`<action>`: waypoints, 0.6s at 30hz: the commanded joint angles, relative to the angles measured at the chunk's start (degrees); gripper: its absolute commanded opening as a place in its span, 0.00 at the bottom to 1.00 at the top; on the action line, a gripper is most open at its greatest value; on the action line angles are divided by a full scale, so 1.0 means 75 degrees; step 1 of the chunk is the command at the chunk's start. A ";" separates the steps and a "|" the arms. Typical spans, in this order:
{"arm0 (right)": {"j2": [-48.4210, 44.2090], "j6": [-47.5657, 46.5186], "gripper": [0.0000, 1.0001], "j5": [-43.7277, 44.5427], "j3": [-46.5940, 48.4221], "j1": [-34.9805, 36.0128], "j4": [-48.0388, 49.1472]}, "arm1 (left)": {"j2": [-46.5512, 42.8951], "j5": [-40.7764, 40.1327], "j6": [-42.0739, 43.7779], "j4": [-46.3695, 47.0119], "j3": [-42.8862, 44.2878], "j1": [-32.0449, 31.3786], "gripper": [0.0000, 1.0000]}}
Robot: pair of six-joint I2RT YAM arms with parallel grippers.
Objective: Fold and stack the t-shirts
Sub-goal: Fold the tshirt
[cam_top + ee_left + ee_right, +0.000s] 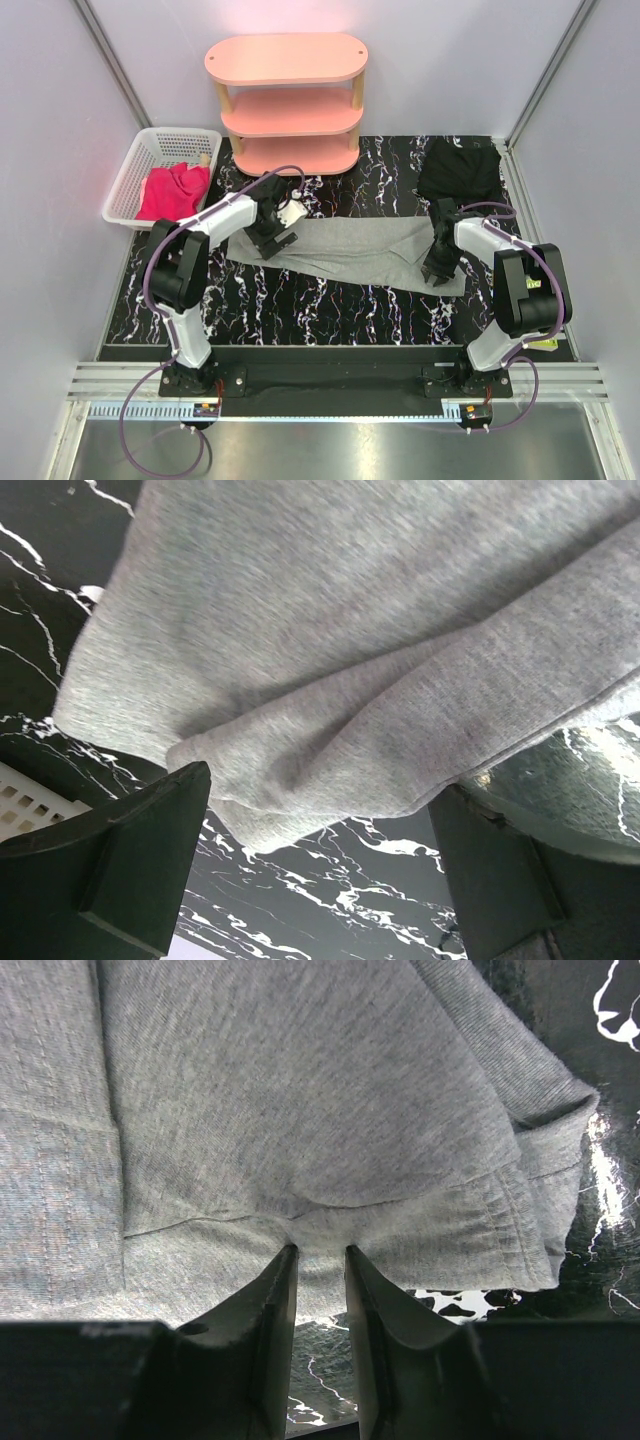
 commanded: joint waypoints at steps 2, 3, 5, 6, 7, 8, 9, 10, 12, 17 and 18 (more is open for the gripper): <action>-0.0043 -0.0085 0.33 -0.0114 -0.0177 0.0026 0.0194 | 0.0083 -0.0163 0.0064 0.0111 0.0345 0.0097 0.89; -0.0067 -0.0096 0.33 -0.0114 -0.0177 0.0037 0.0194 | 0.0082 -0.0175 0.0076 0.0111 0.0345 0.0108 0.88; -0.0079 -0.0085 0.33 -0.0103 -0.0200 0.0037 0.0182 | 0.0036 -0.0233 0.0123 0.0146 0.0345 0.0120 0.87; -0.0090 -0.0096 0.32 -0.0114 -0.0212 0.0037 0.0194 | 0.0047 -0.0292 0.0158 0.0169 0.0356 0.0132 0.87; -0.0090 -0.0096 0.33 -0.0126 -0.0212 0.0026 0.0206 | 0.0036 -0.0339 0.0170 0.0181 0.0380 0.0155 0.86; -0.0114 -0.0085 0.32 -0.0126 -0.0235 0.0026 0.0206 | 0.0070 -0.0397 0.0205 0.0193 0.0403 0.0167 0.86; -0.0137 -0.0096 0.32 -0.0126 -0.0247 0.0037 0.0217 | 0.0071 -0.0491 0.0263 0.0204 0.0427 0.0179 0.86; -0.0137 -0.0085 0.32 -0.0138 -0.0271 0.0026 0.0229 | 0.0082 -0.0526 0.0287 0.0216 0.0496 0.0190 0.86; -0.0161 -0.0085 0.29 -0.0115 -0.0318 0.0026 0.0264 | 0.0129 -0.0632 0.0380 0.0216 0.0567 0.0190 0.85; -0.0231 -0.0073 0.27 -0.0149 -0.0318 0.0037 0.0276 | 0.0223 -0.0527 0.0451 0.0216 0.0614 0.0202 0.55; -0.0266 -0.0061 0.27 -0.0149 -0.0306 0.0026 0.0276 | 0.0246 -0.0492 0.0439 0.0216 0.0626 0.0202 0.35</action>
